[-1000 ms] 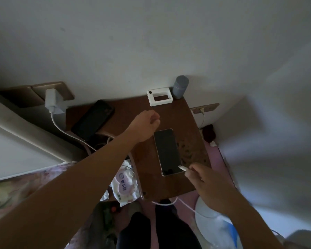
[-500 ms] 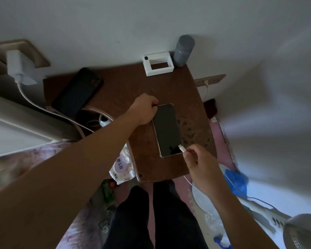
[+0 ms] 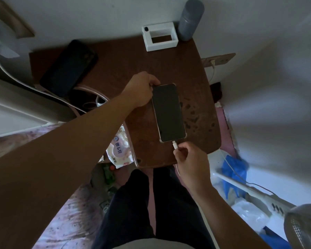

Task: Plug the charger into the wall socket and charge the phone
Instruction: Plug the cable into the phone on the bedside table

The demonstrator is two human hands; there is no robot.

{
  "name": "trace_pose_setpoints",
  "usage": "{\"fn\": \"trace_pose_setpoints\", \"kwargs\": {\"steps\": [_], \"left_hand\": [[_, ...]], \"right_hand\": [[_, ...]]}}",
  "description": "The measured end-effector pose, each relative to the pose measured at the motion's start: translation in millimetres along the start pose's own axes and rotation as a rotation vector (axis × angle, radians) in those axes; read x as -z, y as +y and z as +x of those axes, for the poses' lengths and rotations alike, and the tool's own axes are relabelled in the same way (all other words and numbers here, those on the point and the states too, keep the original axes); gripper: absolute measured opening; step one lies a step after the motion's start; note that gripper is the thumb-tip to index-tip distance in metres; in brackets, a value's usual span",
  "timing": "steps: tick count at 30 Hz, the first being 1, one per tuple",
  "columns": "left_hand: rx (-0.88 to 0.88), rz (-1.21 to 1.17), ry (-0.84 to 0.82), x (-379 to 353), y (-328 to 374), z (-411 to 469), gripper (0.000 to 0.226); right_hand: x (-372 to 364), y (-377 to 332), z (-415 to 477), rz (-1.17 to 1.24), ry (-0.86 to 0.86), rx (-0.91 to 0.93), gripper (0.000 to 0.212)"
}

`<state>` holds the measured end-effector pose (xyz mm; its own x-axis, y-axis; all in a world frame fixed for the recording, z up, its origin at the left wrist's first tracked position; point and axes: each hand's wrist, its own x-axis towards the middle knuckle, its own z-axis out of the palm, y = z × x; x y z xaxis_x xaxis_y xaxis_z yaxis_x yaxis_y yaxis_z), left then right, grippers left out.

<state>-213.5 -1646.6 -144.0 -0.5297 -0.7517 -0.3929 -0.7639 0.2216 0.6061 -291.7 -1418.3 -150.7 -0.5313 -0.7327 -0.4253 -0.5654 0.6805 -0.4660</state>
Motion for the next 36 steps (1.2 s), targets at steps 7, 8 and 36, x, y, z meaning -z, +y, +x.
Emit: {"fn": "trace_pose_setpoints", "kwargs": {"steps": [7,8,36], "left_hand": [[-0.01,0.005,0.025,-2.4,-2.0,0.3,0.04],[-0.01,0.004,0.026,-2.7,-2.3,0.4,0.04],[-0.034,0.006,0.065,-6.6,-3.4,-3.3,0.041]], "right_hand": [[-5.7,1.1,-0.3,0.005,0.06,-0.021,0.014],[-6.4,1.3,0.1,0.011,0.067,-0.021,0.014],[-30.1,13.6,-7.5,0.276,0.268,0.11,0.011]]}}
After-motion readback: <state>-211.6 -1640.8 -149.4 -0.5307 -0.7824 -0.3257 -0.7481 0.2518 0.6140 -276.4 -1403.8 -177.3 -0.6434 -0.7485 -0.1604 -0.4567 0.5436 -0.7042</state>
